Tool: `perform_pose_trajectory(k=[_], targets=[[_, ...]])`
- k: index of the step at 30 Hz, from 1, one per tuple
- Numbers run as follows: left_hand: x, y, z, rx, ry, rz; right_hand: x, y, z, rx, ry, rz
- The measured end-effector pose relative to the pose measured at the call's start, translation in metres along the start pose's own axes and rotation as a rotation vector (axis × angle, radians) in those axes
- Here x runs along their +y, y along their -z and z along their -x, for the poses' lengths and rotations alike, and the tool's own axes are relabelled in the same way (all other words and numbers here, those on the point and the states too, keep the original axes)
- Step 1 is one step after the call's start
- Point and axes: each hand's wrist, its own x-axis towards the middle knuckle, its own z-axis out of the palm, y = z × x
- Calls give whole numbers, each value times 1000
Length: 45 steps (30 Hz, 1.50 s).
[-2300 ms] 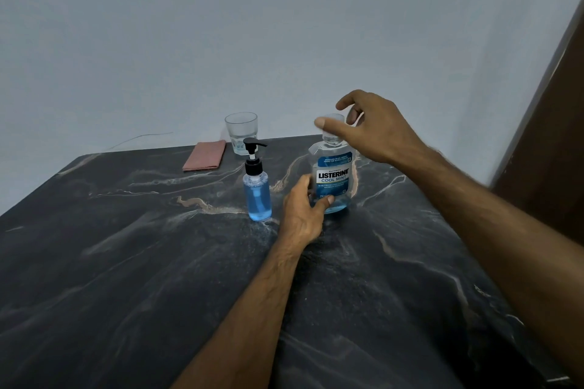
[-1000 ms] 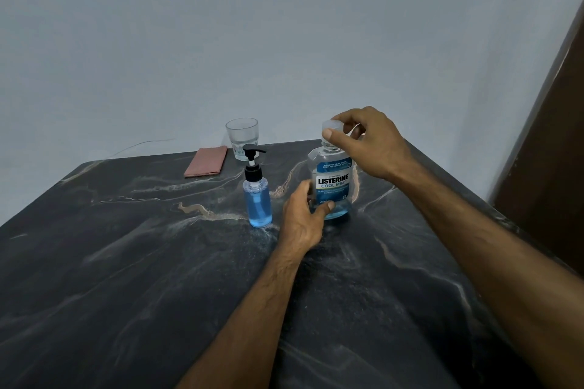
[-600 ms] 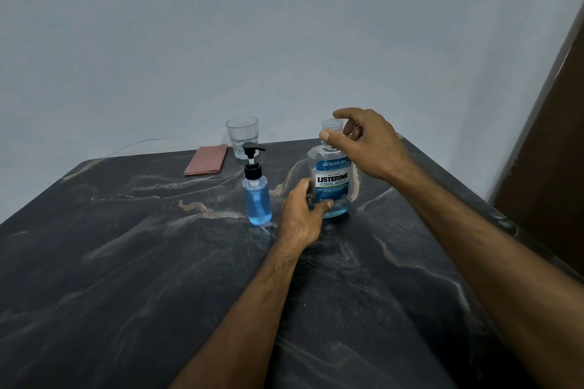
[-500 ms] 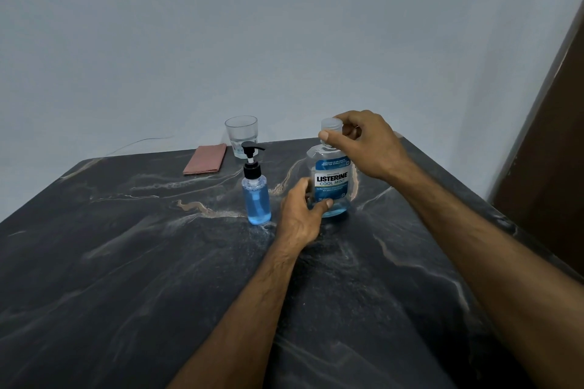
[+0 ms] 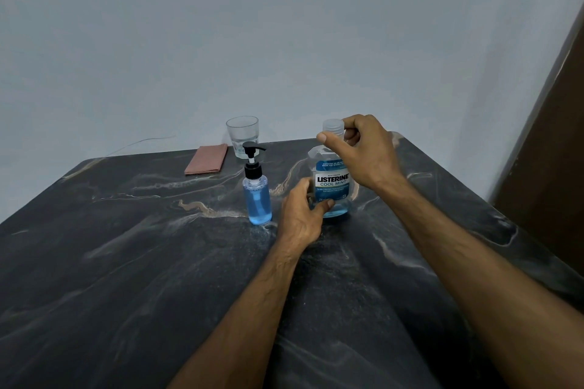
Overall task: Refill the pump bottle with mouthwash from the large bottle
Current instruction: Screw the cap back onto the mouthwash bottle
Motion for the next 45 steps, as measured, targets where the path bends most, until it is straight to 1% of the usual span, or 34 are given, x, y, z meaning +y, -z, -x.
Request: perform_pose_trajectory(k=[11,23,31,41,43,45], targets=[[0,0,2,-6,7,3,3,-1,7,12,-3,-45],[-1,0,1,-21,15,14,2,0,6,-7,-14,-14],[1,0,5,-8,3,27,1,-2,9,41,5,-17],[4,2,7,-35,34,70,-2,1,13,31,-12,13],[3,5,8,-55,24,80,4,3,16,-17,-44,-29],[1,7,10,-71,20,104,14,5,19,-132,-103,-96]])
